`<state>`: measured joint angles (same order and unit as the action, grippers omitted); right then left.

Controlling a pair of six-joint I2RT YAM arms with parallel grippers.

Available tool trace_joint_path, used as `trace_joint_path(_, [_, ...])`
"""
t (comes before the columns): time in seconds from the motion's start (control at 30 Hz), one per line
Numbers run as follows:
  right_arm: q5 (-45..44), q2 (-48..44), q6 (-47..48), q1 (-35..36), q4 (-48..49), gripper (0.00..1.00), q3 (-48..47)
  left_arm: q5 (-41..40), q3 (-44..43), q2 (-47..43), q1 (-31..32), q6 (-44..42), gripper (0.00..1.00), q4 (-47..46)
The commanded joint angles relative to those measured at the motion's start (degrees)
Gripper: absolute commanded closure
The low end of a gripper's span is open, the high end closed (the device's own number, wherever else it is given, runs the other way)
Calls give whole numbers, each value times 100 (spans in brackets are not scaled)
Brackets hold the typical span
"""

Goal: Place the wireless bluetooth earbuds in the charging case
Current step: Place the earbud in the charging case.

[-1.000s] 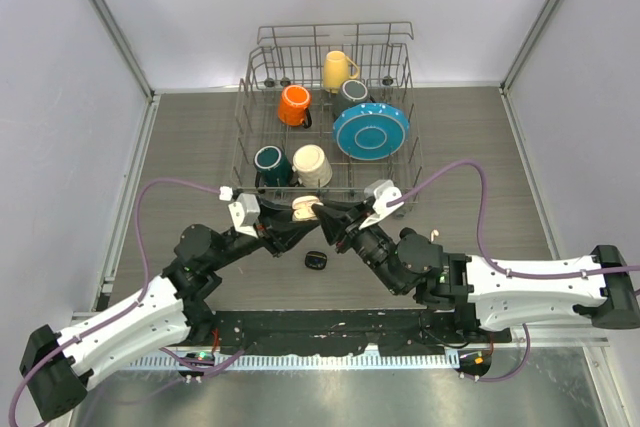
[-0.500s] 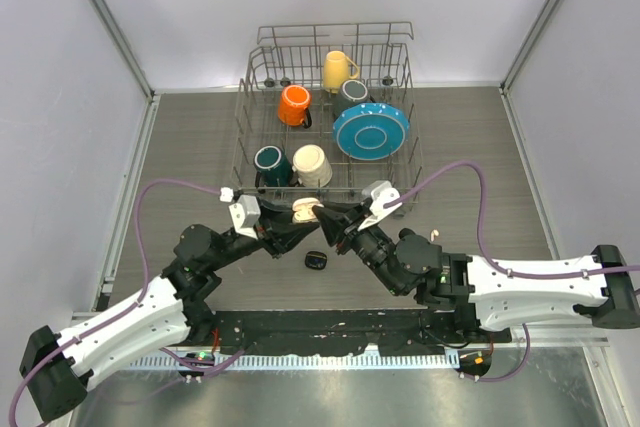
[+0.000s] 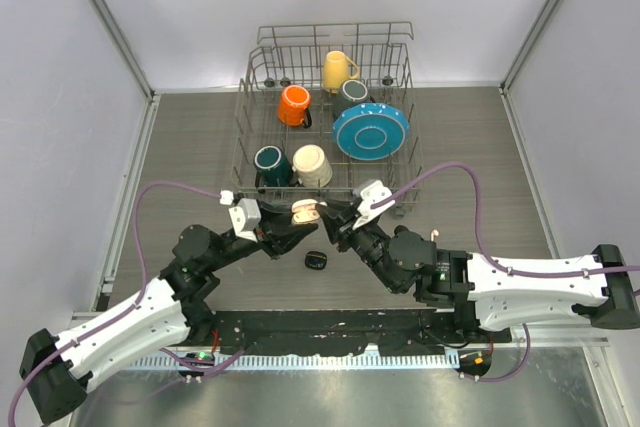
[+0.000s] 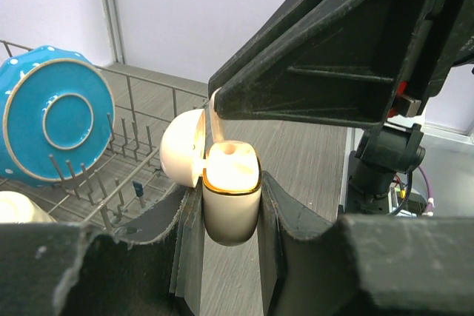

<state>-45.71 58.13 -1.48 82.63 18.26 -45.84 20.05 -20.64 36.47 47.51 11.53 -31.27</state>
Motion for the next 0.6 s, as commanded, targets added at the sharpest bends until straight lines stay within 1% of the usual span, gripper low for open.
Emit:
trace_joint_path(0.0, [255,67,16,-1,-392,99,-328,-37,-265,-70,-13,-98,100,-292])
trace_joint_path(0.17, [221,50,-90,-1,-394,99,-311,-28,-273,-35,-13,-81,100,-336])
trace_joint_path(0.37, [-200,-266,68,-10,142,99,-144,-98,-230,-105,-13,-46,100,-257])
trace_joint_path(0.57, [-131,-337,95,-10,222,99,-188,-142,-229,-158,-13,-81,100,-169])
